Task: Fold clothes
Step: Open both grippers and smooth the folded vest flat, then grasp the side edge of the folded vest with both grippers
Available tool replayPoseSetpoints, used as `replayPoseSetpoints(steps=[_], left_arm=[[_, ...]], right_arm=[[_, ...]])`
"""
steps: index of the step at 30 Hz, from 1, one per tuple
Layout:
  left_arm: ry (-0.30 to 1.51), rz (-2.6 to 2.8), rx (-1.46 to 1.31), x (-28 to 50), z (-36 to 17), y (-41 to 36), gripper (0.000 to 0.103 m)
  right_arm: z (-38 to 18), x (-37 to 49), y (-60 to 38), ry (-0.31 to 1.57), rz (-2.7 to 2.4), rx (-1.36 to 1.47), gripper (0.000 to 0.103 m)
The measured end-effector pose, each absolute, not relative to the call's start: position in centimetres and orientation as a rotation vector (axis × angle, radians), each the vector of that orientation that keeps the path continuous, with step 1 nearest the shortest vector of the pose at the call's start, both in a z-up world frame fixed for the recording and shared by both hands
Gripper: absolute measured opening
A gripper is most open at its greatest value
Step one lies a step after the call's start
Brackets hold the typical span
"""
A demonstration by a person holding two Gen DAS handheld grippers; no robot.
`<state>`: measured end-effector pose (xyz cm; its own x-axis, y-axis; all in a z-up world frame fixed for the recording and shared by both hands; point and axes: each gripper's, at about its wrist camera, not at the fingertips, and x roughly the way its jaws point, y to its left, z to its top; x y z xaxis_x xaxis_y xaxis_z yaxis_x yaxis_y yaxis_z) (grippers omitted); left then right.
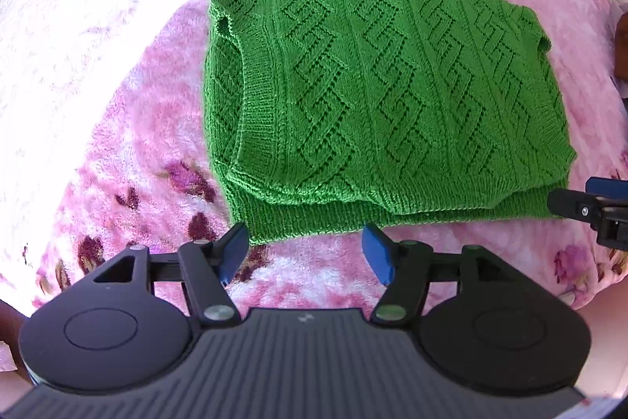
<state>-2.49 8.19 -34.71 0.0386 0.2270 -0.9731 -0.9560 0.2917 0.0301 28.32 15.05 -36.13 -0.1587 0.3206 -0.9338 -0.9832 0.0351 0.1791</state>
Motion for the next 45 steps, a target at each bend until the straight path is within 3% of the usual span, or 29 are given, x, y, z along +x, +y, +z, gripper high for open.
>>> replayPoseSetpoints(steps=[12,18,29,33,45], left_arm=[[1.183,1.048,-0.813,-2.4,-36.0,8.5,0.061],[1.093,1.022,-0.798,-3.1,-36.0,9.6,0.058],[0.906,1.044,-0.837,-5.2,-36.2,14.1,0.047],[0.862,0.993,-0.834,-4.8,-36.6,15.2,0.032],[0.813,0.938,-0.926,-5.6,-40.8,15.4,0.025]], right_arm=[[-37.2,29.0,15.4,1.148,1.398,-0.823,0.063],[-37.2,32.0,15.7,1.133,1.355,-0.678,0.063],[-39.1,35.3,18.6,1.071,1.284,-0.659,0.063],[-39.8,35.5,19.3,1.066,1.291,-0.650,0.063],[-44.5,40.8,17.0,1.274,1.371,-0.249,0.063]])
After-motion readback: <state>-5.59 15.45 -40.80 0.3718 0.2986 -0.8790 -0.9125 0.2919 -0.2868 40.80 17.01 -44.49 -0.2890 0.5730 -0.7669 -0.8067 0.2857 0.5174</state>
